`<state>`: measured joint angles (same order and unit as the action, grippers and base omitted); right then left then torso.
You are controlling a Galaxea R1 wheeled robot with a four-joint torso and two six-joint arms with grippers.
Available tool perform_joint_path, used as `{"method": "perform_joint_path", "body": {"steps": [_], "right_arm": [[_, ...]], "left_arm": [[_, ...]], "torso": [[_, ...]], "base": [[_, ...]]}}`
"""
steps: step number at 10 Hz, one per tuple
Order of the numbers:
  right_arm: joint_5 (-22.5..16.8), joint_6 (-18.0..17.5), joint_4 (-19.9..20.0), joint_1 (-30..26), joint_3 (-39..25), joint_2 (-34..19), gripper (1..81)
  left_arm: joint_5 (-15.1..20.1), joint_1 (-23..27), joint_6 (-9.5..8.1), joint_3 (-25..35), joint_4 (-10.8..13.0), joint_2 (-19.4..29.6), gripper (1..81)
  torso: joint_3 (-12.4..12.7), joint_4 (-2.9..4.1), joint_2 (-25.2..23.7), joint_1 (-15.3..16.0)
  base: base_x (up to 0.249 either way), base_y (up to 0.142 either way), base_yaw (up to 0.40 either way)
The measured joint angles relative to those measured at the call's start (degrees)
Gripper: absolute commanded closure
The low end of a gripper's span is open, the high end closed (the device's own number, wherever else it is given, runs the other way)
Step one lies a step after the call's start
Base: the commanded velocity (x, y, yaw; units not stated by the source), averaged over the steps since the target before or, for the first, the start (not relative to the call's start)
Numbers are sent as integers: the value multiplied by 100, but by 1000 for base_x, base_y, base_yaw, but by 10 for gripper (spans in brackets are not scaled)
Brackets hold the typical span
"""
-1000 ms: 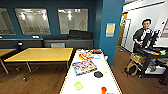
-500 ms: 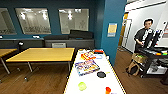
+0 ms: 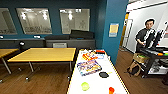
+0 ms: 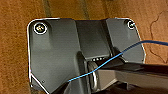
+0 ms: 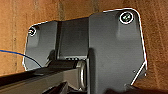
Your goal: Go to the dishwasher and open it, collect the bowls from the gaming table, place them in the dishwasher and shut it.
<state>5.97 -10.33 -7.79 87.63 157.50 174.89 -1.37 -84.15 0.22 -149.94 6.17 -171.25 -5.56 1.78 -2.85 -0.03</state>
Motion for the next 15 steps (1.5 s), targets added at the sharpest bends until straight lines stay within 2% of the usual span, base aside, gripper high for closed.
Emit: {"method": "perform_joint_path", "body": {"steps": [11,15], "right_arm": [[0,0,0,-2,0,-13,10],[-22,-17,7,-15,0,20,10]], "left_arm": [[-4,0,0,0,0,-2,10],[0,0,2,0,2,-5,10]], "torso": [[0,0,0,0],[2,0,-5,2]], "base": [[0,0,0],[99,0,0]]}}
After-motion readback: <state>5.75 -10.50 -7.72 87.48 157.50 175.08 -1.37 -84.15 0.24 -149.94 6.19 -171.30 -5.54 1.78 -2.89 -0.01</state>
